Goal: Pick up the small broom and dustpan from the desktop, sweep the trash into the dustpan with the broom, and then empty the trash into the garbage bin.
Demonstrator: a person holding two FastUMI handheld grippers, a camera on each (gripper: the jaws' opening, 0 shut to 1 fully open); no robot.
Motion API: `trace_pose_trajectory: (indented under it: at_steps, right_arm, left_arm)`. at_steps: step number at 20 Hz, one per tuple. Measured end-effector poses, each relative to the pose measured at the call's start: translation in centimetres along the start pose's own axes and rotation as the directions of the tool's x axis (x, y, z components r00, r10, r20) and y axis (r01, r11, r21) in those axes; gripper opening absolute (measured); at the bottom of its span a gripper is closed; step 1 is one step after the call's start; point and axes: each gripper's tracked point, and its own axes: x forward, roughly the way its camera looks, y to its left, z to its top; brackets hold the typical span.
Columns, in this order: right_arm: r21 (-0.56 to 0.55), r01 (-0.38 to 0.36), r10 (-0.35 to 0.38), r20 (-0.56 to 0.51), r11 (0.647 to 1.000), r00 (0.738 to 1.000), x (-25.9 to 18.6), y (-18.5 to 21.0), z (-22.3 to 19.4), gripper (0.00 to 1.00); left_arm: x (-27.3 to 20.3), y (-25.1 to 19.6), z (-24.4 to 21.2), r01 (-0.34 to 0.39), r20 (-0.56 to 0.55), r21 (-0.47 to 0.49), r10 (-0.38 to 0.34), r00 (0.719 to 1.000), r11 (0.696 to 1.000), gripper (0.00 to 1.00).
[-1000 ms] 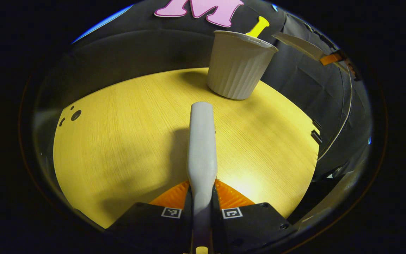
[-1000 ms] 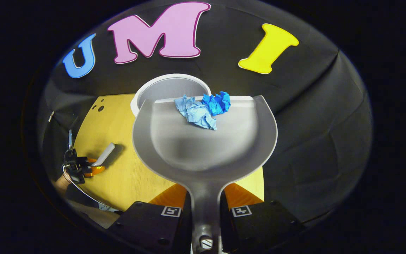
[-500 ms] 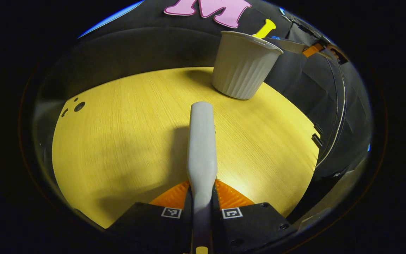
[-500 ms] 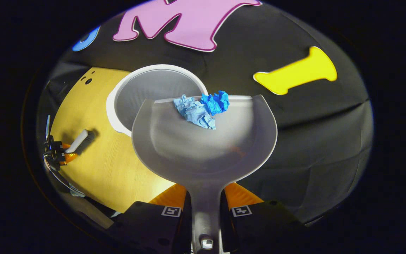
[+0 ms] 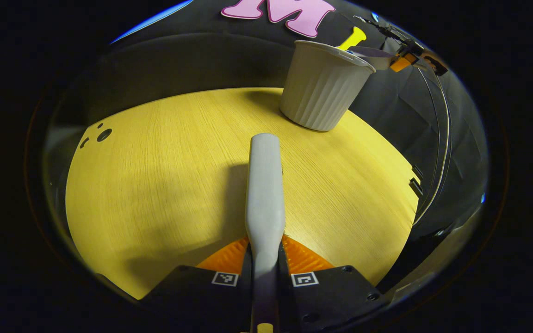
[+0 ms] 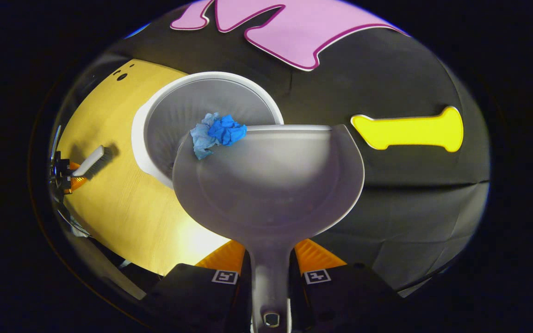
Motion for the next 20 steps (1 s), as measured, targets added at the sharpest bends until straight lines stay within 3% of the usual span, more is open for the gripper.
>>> trace_pose_trajectory:
  at_steps: [3, 6, 20]
  right_arm:
    - [-0.065, 0.014, -0.015, -0.014, 0.998, 1.000, -0.1, 0.0, 0.8, 0.37]
    - [-0.126, 0.027, -0.031, -0.026, 0.992, 0.999, -0.1, 0.3, 2.2, 0.37]
    - [-0.200, 0.003, -0.020, -0.082, 0.980, 0.996, -0.1, 1.5, 3.0, 0.37]
  left_arm:
    - [0.3, 0.0, -0.1, 0.000, -0.003, 0.003, 0.000, 1.000, 1.000, 0.31]
    - [0.3, 0.1, 0.2, -0.004, 0.000, 0.005, 0.004, 1.000, 1.000, 0.27]
    - [0.1, 0.4, -0.5, -0.007, -0.007, -0.018, 0.007, 1.000, 1.000, 0.27]
